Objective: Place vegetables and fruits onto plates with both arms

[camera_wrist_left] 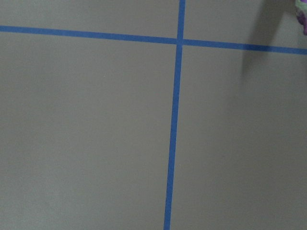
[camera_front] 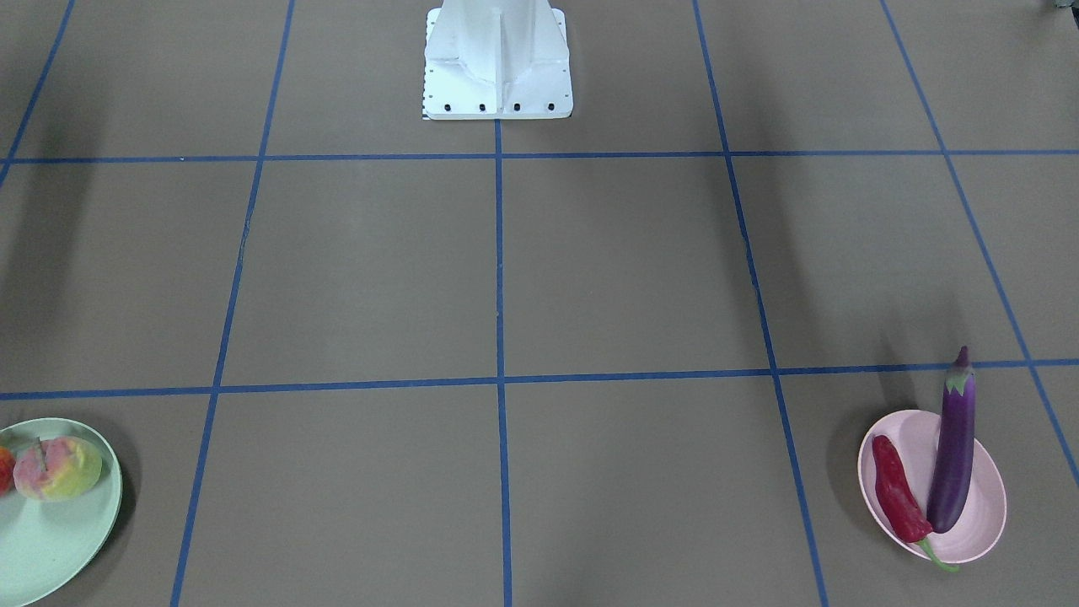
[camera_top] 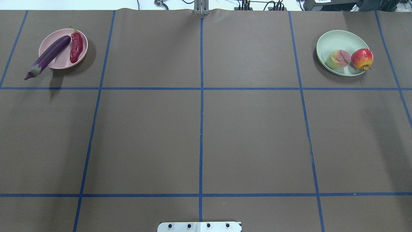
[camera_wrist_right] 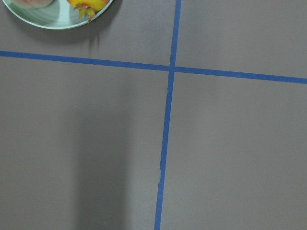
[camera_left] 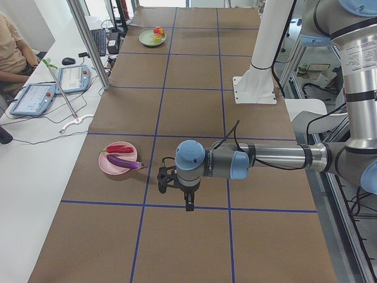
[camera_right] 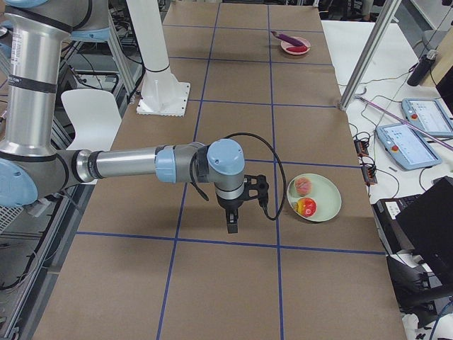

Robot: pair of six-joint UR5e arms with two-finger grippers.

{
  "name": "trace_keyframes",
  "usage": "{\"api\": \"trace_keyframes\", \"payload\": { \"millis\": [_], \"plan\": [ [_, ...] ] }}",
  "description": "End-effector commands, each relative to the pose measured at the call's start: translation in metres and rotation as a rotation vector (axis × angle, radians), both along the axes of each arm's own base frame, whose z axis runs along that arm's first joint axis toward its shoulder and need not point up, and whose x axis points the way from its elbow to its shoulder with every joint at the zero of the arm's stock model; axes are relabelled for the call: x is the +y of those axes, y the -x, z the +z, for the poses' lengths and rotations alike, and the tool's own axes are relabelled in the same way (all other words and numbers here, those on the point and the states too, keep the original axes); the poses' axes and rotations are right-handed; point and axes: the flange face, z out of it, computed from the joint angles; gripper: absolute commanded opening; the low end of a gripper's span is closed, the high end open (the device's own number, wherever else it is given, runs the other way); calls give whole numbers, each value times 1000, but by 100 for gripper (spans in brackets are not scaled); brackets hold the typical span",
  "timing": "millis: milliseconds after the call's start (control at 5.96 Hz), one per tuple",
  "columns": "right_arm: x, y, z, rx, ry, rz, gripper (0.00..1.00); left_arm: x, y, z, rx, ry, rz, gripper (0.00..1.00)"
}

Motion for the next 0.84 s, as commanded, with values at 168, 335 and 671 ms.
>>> {"api": "trace_keyframes", "payload": {
  "millis": [168,335,671],
  "plan": [
    [0,5,-5,-65,-3,-4,100,5,0,-2,6,-4,-1,100],
    [0,7,-9,-105,-9,-9,100,5,0,-7,5,-15,0,100],
    [0,10,-12,-143,-11,-11,100,8,0,-10,6,-19,0,100]
  ]
}}
